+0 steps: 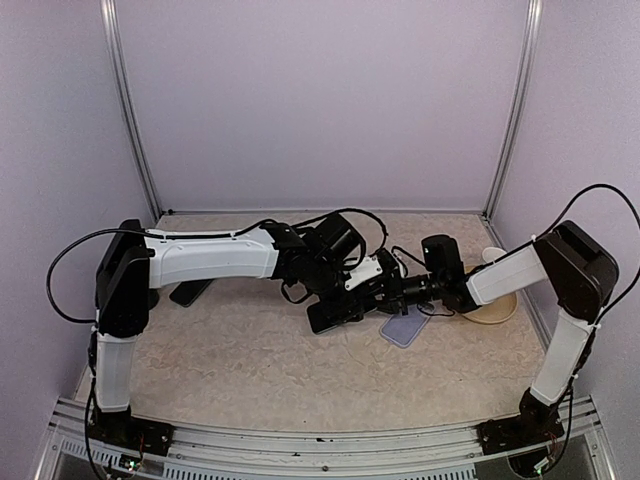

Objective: Put the phone into the phone case
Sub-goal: Pass from the left arm to the right, then pass from the right arm to the left, then move the phone case to the center of the board.

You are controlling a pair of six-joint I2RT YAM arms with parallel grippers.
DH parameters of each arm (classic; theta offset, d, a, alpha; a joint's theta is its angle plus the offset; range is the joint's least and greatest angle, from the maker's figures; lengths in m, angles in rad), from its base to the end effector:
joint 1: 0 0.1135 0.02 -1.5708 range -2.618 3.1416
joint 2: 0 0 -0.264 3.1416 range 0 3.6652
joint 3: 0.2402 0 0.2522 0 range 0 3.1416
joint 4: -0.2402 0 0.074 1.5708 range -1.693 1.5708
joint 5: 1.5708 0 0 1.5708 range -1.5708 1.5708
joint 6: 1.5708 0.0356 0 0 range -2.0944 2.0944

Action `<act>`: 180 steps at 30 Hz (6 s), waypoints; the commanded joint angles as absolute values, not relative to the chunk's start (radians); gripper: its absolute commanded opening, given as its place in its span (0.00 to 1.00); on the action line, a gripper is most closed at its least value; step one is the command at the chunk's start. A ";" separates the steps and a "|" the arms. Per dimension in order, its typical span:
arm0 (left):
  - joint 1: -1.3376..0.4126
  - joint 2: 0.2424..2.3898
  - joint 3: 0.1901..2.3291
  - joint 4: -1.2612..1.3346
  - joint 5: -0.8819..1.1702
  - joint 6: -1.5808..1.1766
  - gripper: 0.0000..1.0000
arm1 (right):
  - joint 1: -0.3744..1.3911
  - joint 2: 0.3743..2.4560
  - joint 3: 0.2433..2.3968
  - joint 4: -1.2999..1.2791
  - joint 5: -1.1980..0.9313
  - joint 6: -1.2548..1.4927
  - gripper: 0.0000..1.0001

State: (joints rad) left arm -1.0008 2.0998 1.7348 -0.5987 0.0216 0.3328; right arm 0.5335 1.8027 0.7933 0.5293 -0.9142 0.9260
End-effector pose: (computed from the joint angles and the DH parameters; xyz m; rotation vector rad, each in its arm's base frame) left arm 0.2508 -0.3927 0.2200 1.5900 2.0062 -0.2890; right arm 0.2843 0.2006 0.1508 -0.2221 2.3626 1.7534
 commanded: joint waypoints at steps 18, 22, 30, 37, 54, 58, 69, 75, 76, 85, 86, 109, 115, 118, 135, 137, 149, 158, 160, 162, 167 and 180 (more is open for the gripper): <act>-0.927 1.825 1.466 -0.327 0.229 0.171 0.99 | 0.509 1.688 0.828 0.385 -0.939 0.720 0.00; -0.880 1.755 1.409 -0.238 0.307 0.064 0.99 | 0.491 1.643 0.825 0.328 -0.928 0.675 0.00; -0.773 1.706 1.359 -0.102 0.529 -0.185 0.99 | 0.434 1.554 0.772 0.305 -0.921 0.667 0.00; -0.738 1.675 1.239 0.090 0.588 -0.352 0.99 | 0.416 1.468 0.752 0.325 -0.937 0.605 0.00; -0.730 1.684 0.917 0.797 0.670 -0.780 0.99 | 0.413 1.337 0.674 0.586 -0.985 0.659 0.00; -0.752 1.726 0.887 0.935 0.666 -0.854 0.99 | 0.413 1.322 0.648 0.685 -0.974 0.705 0.00; -0.811 1.841 0.932 1.074 0.679 -0.944 0.92 | 0.422 1.349 0.659 0.745 -0.978 0.740 0.00; -0.830 1.879 0.967 1.107 0.684 -0.974 0.83 | 0.440 1.394 0.654 0.809 -0.980 0.770 0.00; -0.832 1.885 0.969 1.115 0.686 -0.979 0.81 | 0.443 1.400 0.654 0.816 -0.980 0.772 0.00; -0.841 1.899 0.976 1.153 0.700 -1.002 0.65 | 0.457 1.439 0.656 0.847 -0.987 0.787 0.00; -0.842 1.900 0.976 1.156 0.702 -1.001 0.63 | 0.457 1.443 0.656 0.851 -0.990 0.790 0.00; -0.854 1.853 0.947 1.015 0.646 -0.867 0.04 | 0.468 1.528 0.687 0.794 -1.023 0.826 0.00; -0.853 1.838 0.921 1.044 0.638 -0.872 0.00 | 0.467 1.503 0.728 0.617 -0.991 0.739 0.01; -0.850 1.822 0.901 1.044 0.633 -0.862 0.00 | 0.464 1.483 0.757 0.500 -0.962 0.667 0.06; -0.840 1.681 0.725 0.988 0.546 -0.825 0.00 | 0.363 1.445 0.778 0.225 -0.865 0.535 0.62; -0.843 1.669 0.707 0.978 0.522 -0.831 0.00 | 0.352 1.454 0.789 0.166 -0.828 0.510 0.62; -0.868 1.589 0.659 0.865 0.417 -0.793 0.00 | 0.320 1.547 0.896 -0.148 -0.484 0.369 0.54; -0.871 1.531 0.607 0.834 0.386 -0.778 0.00 | 0.321 1.616 0.983 -0.293 -0.285 0.250 0.53; -0.870 1.523 0.598 0.829 0.384 -0.775 0.00 | 0.321 1.636 1.002 -0.319 -0.241 0.232 0.54; -0.871 1.514 0.590 0.826 0.381 -0.774 0.00 | 0.321 1.659 1.018 -0.337 -0.221 0.219 0.54; -0.870 1.494 0.580 0.815 0.377 -0.773 0.00 | 0.327 1.716 1.045 -0.360 -0.230 0.200 0.45; -0.869 1.454 0.565 0.787 0.366 -0.776 0.00 | 0.338 1.804 1.085 -0.385 -0.153 0.172 0.33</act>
